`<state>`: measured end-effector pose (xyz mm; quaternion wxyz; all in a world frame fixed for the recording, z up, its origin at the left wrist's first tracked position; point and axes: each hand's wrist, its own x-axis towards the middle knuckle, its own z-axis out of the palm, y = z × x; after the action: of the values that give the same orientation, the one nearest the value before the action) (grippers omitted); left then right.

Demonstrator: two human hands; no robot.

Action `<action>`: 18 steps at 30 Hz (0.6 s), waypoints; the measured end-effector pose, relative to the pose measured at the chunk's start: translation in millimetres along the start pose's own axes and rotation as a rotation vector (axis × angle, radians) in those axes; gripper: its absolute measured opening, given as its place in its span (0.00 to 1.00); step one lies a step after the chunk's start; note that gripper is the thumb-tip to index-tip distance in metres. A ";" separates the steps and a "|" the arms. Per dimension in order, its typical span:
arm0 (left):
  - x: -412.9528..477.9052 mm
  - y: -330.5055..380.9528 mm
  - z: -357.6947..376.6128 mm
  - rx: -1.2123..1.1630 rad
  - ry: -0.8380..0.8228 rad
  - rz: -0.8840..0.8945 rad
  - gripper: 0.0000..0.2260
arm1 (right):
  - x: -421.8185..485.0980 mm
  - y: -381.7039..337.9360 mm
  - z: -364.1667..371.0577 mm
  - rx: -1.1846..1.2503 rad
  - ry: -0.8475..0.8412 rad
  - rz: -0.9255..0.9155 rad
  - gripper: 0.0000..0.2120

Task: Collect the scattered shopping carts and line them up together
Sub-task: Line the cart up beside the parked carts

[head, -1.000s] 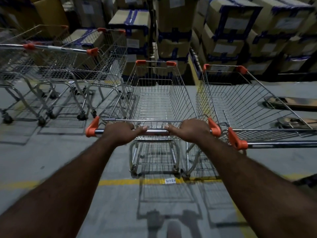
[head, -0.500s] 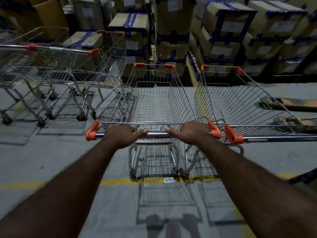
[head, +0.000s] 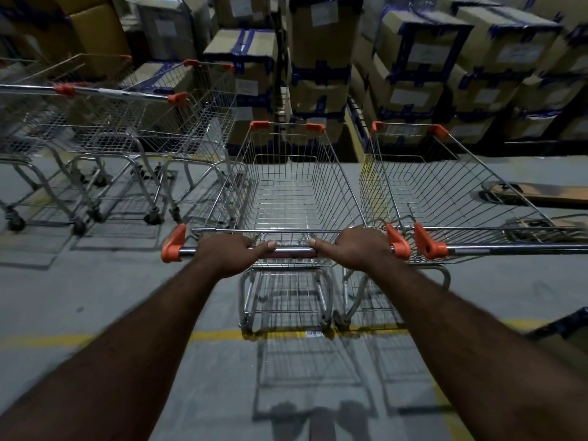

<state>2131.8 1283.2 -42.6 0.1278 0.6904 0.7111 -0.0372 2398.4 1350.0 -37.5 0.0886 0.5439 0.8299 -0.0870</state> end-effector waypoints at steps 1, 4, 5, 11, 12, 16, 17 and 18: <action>-1.0 0.2 0.4 0.002 0.000 0.002 0.35 | -0.4 0.1 0.2 0.004 0.002 0.001 0.48; -4.0 3.7 -0.3 0.010 0.001 0.000 0.34 | -1.3 0.8 1.2 -0.012 0.002 0.011 0.46; -4.8 4.5 -0.6 0.010 -0.001 -0.001 0.34 | -1.4 0.8 1.7 -0.018 0.004 0.010 0.46; -7.6 5.9 -1.4 0.011 -0.005 -0.005 0.34 | -3.3 -0.7 2.4 -0.003 0.007 -0.005 0.48; -7.6 6.4 -1.6 0.014 -0.008 -0.009 0.33 | -3.2 -0.5 2.6 -0.001 0.010 -0.005 0.49; -6.9 5.8 -1.3 0.017 -0.023 -0.017 0.35 | -1.9 -0.5 6.4 0.012 0.023 0.005 0.52; -6.2 5.2 -0.6 0.020 -0.022 -0.018 0.36 | -1.6 -0.6 7.2 0.008 0.025 0.009 0.52; -5.8 4.8 -0.2 0.023 -0.020 -0.019 0.37 | -1.0 -0.5 7.9 0.001 0.026 0.014 0.52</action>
<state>2136.6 1277.9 -40.5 0.1269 0.6847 0.7157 -0.0535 2398.7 1347.0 -44.9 0.0779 0.5506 0.8273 -0.0798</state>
